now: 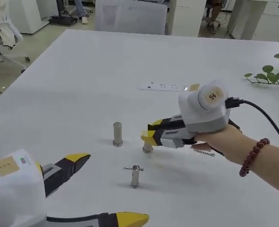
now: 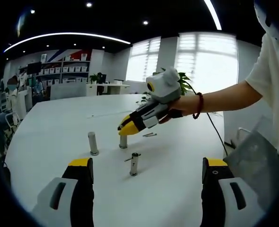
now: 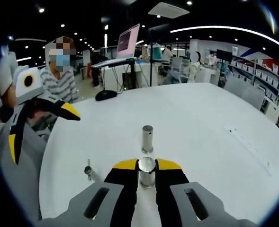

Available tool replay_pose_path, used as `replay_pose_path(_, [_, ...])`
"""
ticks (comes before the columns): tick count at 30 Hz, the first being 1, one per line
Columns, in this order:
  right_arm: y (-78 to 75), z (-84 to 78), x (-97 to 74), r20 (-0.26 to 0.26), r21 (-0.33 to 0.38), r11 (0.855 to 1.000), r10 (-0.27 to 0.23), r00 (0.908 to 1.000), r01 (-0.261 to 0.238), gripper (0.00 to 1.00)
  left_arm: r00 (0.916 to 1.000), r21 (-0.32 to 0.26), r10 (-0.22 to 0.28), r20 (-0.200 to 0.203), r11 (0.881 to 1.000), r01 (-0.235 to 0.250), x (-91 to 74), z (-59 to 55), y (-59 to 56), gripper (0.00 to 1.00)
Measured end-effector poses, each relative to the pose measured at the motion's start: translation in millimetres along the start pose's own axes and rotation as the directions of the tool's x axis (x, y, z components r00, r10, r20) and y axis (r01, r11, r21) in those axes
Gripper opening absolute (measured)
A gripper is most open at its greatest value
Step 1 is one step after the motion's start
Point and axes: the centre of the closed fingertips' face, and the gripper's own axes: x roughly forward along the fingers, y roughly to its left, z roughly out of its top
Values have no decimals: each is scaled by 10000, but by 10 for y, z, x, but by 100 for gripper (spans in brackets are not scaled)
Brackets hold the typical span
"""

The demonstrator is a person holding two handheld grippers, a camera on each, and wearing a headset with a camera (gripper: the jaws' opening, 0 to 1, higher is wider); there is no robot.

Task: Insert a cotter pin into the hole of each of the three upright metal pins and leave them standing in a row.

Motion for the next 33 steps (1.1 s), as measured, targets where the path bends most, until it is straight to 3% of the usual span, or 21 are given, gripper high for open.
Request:
replay_pose_path(17, [221, -207, -375, -101, -91, 9999, 85, 9999, -86, 13, 10000, -20, 30, 73, 10000, -30, -7, 19, -75, 95])
replay_pose_path(33, [609, -355, -566, -180, -124, 9991, 396, 9991, -398, 13, 9999, -40, 59, 120, 10000, -58, -27, 22, -131, 94])
